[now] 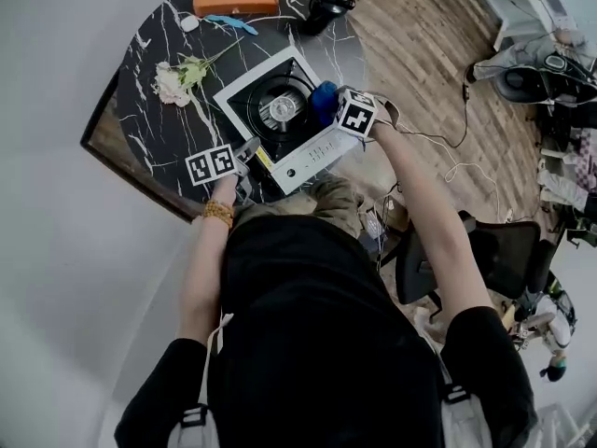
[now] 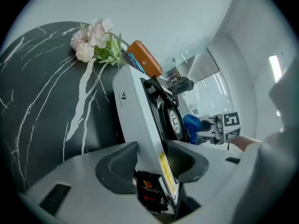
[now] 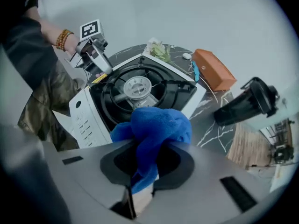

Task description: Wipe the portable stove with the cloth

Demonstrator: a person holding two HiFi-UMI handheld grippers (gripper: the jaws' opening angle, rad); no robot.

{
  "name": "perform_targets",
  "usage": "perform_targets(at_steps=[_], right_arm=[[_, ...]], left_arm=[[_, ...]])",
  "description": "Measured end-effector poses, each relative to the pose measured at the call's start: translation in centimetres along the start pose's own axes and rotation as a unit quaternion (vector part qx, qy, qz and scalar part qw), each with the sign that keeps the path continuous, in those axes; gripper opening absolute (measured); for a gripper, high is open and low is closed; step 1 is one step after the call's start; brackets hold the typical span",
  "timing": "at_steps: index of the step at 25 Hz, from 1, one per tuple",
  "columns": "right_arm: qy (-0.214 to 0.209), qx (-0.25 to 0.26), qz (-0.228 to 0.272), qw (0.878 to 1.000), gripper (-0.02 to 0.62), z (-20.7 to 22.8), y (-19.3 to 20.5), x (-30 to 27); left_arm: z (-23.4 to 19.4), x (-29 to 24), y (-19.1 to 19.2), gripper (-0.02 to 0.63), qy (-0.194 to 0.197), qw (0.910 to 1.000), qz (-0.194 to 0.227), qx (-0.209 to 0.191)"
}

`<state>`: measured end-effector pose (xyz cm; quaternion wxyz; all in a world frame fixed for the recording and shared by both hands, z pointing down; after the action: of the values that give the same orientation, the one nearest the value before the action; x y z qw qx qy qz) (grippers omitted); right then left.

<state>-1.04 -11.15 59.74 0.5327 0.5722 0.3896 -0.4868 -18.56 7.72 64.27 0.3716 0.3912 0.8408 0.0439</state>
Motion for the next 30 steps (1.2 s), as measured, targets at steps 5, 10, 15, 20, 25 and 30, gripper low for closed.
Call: perform_targets(at_steps=[5, 10, 15, 20, 25, 30], right_arm=[[0.002, 0.077, -0.048, 0.996, 0.051, -0.2, -3.7, -1.6], [-0.037, 0.104, -0.091, 0.99, 0.052, 0.4, -4.8, -2.1], [-0.047, 0.075, -0.07, 0.994, 0.052, 2.0, -6.0, -2.0], [-0.007, 0.022, -0.063, 0.998, 0.052, 4.7, -7.0, -2.2], [-0.019, -0.064, -0.015, 0.998, 0.051, 6.0, -9.5, -2.8], [-0.002, -0.173, -0.01, 0.985, 0.051, 6.4, -10.2, -2.9]], left_arm=[[-0.2, -0.5, 0.0, 0.207, 0.023, 0.9992, -0.012, 0.03], [-0.1, -0.4, -0.1, 0.206, 0.022, 0.9993, -0.013, 0.028], [-0.2, -0.2, -0.2, 0.207, 0.021, 0.9992, -0.018, 0.028], [-0.4, -0.2, 0.0, 0.209, 0.027, 0.9987, -0.02, 0.04], [-0.2, -0.3, -0.2, 0.21, 0.027, 0.9983, -0.027, 0.044], [-0.2, 0.0, -0.2, 0.212, 0.028, 0.9983, -0.022, 0.047]])
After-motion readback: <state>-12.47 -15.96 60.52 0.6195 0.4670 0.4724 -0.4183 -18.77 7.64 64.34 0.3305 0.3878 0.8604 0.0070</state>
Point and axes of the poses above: the fingertips, and each gripper's own axes: x backward along the fingers, z to its right, y out of its underside, the point moved 5 cm from there along x, backward along the fingers, and after that the axes turned 9 degrees about -x, right-handed, at the moved point
